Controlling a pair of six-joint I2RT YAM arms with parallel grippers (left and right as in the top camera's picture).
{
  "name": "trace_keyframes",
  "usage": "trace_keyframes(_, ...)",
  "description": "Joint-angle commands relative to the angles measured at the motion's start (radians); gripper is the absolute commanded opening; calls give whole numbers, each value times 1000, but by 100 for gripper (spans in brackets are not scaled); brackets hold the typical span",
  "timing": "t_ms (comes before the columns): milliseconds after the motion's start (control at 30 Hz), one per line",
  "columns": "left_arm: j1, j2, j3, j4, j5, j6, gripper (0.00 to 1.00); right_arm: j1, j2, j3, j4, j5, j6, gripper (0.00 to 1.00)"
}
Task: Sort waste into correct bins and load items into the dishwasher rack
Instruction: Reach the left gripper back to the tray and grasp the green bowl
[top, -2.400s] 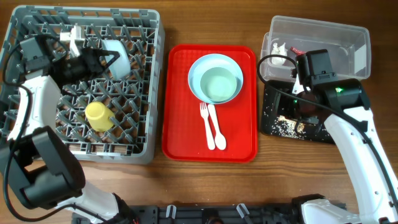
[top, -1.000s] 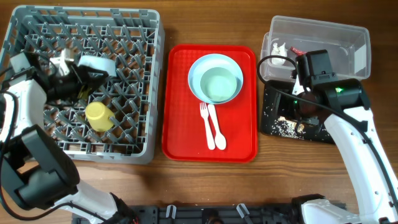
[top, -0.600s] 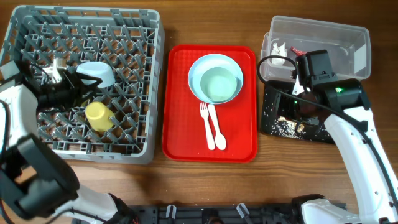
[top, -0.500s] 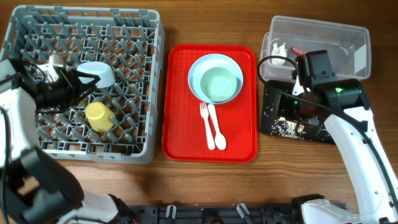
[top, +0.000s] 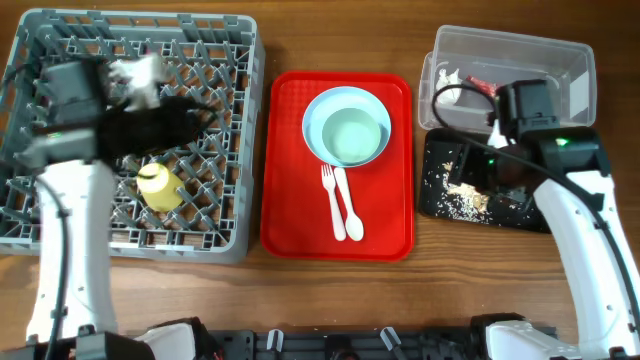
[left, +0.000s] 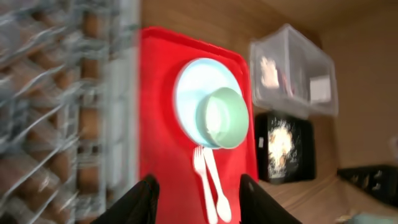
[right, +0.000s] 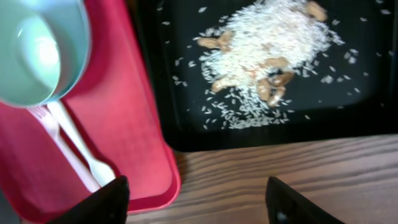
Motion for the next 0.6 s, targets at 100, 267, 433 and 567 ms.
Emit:
trace_keyframes(100, -380, 24, -5, 195, -299, 4, 55, -43, -20, 18, -14, 14, -6, 78)
trace_keyframes(267, -578, 126, -5, 318, -478, 11, 62, -43, -20, 18, -14, 14, -9, 78)
trace_keyframes(433, -686, 268, -5, 412, -513, 10, 62, -43, -20, 18, -14, 14, -26, 78)
trace_keyframes(567, -733, 389, -5, 459, -513, 10, 60, -43, -20, 18, -16, 14, -30, 78)
